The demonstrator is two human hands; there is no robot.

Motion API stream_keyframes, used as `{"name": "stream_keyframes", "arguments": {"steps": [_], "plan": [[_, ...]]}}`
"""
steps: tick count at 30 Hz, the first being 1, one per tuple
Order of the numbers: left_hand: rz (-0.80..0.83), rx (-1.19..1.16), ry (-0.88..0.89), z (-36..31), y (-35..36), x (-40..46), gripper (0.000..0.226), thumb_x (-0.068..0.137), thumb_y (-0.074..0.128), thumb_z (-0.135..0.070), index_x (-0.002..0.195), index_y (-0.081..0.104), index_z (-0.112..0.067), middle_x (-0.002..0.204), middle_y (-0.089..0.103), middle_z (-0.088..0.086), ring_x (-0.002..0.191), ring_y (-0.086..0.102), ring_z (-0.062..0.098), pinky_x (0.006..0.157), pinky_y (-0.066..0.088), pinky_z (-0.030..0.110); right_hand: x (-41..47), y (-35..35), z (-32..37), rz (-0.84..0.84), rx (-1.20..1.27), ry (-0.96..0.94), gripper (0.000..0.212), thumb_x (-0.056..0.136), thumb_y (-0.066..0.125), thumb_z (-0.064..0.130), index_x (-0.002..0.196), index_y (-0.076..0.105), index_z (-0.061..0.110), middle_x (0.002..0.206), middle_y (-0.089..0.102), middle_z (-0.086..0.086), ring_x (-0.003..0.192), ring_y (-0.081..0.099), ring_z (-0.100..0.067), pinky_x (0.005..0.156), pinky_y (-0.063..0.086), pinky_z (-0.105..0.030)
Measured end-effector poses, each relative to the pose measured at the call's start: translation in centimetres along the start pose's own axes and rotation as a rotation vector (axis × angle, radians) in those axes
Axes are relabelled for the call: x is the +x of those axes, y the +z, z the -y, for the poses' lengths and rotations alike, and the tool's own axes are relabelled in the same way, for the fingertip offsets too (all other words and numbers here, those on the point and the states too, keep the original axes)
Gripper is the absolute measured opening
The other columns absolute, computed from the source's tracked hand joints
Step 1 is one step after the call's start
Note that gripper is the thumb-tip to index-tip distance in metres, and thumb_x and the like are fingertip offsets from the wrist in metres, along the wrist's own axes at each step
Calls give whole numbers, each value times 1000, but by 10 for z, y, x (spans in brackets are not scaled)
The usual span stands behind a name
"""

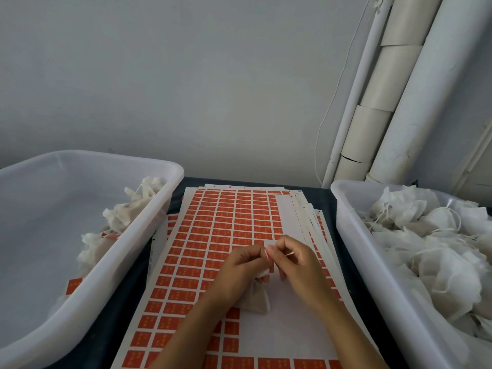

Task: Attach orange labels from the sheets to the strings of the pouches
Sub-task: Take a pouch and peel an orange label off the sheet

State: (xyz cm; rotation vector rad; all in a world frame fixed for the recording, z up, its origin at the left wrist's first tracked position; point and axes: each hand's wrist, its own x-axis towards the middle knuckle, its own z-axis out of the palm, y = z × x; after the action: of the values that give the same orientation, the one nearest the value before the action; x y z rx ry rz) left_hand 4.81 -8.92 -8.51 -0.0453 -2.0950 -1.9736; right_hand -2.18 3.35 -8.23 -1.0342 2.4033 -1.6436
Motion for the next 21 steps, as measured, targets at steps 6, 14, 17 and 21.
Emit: {"name": "stream_keyframes", "arguments": {"steps": [6,14,17,21], "plan": [[-6,64,-7,5,2,-1,31,98,43,-13,84,65,4,62,56,-1,56,51,5,57,44,16,0,-1,2,9,-51,-24,25,93,52,23,69,56,18,60,58,12,60,55,-4,56,45,-12],[7,113,-11,6,2,1,36,99,42,-15,85,61,12,59,52,-2,53,47,5,56,41,18,-3,0,1,59,48,19,27,97,44,19,89,58,-3,89,65,-14,88,62,-32,84,54,-43],[9,121,-4,5,3,0,38,99,41,-20,80,59,8,54,51,-7,50,47,4,55,42,17,-3,1,-1,52,104,64,25,96,41,27,96,60,10,94,67,2,91,65,-20,81,55,-25],[-3,139,24,5,3,0,40,100,39,-23,84,59,8,52,49,-9,48,45,3,54,42,16,-2,2,0,62,36,30,20,94,47,28,79,56,19,64,58,13,58,54,-5,57,42,-9]]}}
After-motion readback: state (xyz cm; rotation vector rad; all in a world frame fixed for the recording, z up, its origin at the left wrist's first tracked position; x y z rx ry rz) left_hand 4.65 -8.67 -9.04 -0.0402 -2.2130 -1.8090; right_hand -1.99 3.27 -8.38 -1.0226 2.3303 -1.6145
